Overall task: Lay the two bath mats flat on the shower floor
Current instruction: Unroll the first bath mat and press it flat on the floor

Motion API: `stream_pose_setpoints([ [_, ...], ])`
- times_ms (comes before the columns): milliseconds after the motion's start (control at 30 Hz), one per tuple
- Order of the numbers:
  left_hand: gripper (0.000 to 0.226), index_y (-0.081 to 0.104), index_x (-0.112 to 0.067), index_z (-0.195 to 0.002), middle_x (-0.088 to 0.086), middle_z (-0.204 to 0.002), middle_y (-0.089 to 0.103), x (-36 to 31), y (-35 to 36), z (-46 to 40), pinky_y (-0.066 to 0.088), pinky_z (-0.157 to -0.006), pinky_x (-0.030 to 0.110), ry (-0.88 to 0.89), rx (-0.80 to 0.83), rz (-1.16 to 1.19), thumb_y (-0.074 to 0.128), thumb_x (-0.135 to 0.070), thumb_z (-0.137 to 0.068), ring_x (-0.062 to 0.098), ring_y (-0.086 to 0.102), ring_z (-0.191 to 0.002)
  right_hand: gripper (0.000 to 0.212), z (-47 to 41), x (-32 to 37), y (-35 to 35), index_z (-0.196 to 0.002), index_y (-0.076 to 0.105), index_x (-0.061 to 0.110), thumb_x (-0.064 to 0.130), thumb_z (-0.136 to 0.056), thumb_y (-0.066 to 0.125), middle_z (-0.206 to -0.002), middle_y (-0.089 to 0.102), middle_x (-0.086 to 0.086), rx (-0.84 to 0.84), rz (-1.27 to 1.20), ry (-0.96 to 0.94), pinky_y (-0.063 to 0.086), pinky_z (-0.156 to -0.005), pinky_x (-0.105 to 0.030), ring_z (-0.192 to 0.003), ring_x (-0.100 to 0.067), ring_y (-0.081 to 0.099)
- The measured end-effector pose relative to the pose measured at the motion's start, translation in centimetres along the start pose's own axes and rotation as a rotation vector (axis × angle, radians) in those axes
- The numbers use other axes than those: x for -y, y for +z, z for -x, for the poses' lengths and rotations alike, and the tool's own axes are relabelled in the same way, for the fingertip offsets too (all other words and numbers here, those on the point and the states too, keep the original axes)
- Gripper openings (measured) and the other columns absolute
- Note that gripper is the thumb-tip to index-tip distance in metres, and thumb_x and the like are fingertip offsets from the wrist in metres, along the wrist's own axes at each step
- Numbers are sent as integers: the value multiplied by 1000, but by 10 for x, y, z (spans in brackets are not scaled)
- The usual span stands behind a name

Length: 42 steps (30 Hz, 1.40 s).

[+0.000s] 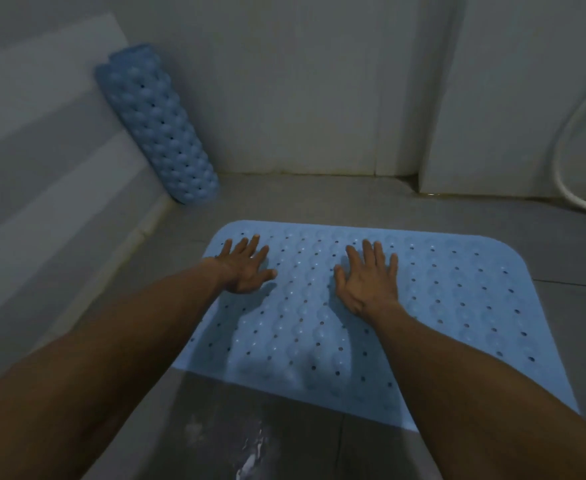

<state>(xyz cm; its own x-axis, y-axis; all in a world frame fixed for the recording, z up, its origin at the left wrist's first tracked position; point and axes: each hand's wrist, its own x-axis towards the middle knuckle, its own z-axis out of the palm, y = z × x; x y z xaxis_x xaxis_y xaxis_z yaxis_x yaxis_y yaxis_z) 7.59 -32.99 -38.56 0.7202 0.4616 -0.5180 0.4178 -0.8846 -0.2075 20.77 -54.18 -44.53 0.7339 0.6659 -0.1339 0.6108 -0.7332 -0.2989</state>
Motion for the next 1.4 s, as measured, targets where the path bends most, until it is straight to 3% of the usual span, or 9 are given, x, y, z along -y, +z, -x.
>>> stream_pose_setpoints([
  [233, 74, -6, -16, -156, 8, -162, -17, 34, 14, -5, -6, -121, 46, 32, -90, -29, 13, -60, -99, 26, -10, -150, 62, -19, 55, 6, -159, 9, 21, 48, -104, 15, -167, -4, -5, 55, -6, -136, -9, -122, -50, -153, -24, -9],
  [600, 68, -6, -11, -155, 9, -162, -13, 25, 46, -86, -6, -122, 44, 204, -303, 119, 11, -50, -102, 24, -7, -151, 62, -67, 58, 40, -159, 6, 20, 46, -104, 16, -166, -7, -7, 68, -6, 24, -10, -122, -46, -153, -24, -11],
  [800, 63, -3, -12, -155, 5, -163, -8, 16, 46, -131, -6, -122, 41, 242, -442, 231, 8, -46, -103, 18, -7, -151, 64, -100, 62, 55, -159, 5, 18, 48, -103, 15, -166, -3, -8, -30, 2, 99, -8, -123, -47, -153, -24, -8],
  [933, 59, 6, -14, -156, 0, -164, 2, 13, 66, -143, -2, -123, 38, 259, -550, 322, 10, -42, -104, 13, -1, -151, 64, -101, 63, 71, -159, 14, 21, 50, -102, 17, -166, 7, -7, -184, 31, 114, -4, -124, -45, -153, -23, 0],
  [1133, 59, 18, -18, -155, 3, -163, 14, 14, 77, -153, 7, -123, 42, 288, -683, 353, 11, -41, -102, 18, 9, -151, 61, -98, 65, 71, -159, 13, 22, 48, -103, 18, -166, 6, -6, -207, 1, 125, -4, -124, -39, -153, -19, 0],
  [1233, 57, 19, -18, -155, 5, -163, 15, 13, 75, -149, 9, -122, 45, 291, -661, 335, 14, -39, -102, 20, 10, -151, 62, -98, 65, 72, -159, 9, 23, 49, -103, 15, -167, 3, -4, -184, -2, 142, -5, -124, -39, -153, -18, -3],
  [1400, 63, 5, -21, -156, -1, -164, 1, 3, 62, -147, 0, -122, 49, 150, -536, 388, 9, -48, -100, 19, -3, -151, 63, -100, 66, 67, -159, 7, 25, 52, -103, 14, -167, 1, -3, -154, -20, 161, -2, -125, -43, -153, -16, -7],
])
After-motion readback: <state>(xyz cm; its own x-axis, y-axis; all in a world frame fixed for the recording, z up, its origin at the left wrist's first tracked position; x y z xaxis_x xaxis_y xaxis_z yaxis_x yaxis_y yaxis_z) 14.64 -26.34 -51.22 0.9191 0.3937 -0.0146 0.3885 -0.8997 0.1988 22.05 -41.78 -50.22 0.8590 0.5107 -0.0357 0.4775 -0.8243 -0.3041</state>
